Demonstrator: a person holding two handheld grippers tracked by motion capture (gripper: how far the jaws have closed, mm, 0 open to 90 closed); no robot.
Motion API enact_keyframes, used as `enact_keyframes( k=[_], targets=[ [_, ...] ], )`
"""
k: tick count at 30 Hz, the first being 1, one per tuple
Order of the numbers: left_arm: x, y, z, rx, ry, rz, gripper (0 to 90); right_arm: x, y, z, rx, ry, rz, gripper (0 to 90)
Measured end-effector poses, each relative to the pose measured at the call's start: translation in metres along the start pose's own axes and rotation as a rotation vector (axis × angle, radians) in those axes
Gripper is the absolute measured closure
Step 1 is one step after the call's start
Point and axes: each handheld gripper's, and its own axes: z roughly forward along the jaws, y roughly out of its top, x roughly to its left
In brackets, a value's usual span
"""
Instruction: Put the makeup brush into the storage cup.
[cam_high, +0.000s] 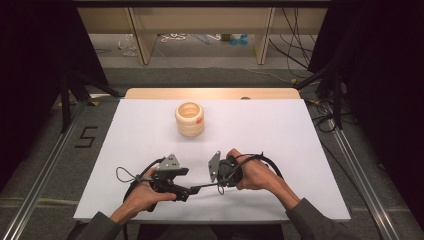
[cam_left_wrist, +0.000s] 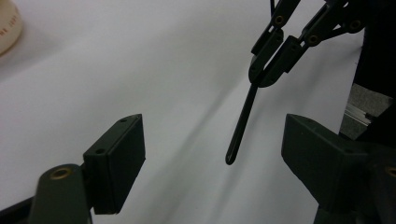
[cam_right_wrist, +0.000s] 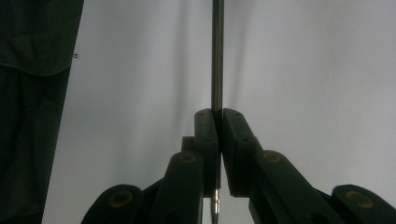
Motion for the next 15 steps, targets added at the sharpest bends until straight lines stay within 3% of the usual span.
enact_keyframes(
  k=[1,5,8,11,12,13,15],
  targets=[
    [0.0,0.0,0.002,0.004,-0.021,0.005,22.9,0.0,0.0,0.0,-0.002,0.0,-0.001,85.5],
    [-0.003,0.001,0.006,0.044,-0.028,-0.006,25.8,0.001,0.002,0.0,-0.015,0.002,-0.01,85.5],
    [-0.003,0.003,0.008,0.057,-0.057,-0.003,27.9,0.002,0.004,0.001,-0.019,0.006,-0.024,85.5],
    [-0.003,0.004,0.009,0.067,-0.05,0.023,30.7,0.003,0.006,0.002,-0.019,0.01,-0.035,85.5],
    [-0.003,0.004,0.01,0.07,-0.059,0.011,32.0,0.003,0.007,0.002,-0.016,0.006,-0.034,85.5],
    [-0.004,0.004,0.011,0.081,-0.057,0.009,33.1,0.006,0.007,0.0,0.013,0.017,0.003,85.5],
    [-0.004,0.004,0.013,0.1,-0.069,0.016,34.3,0.003,0.007,0.002,-0.019,0.011,-0.039,85.5]
  ],
)
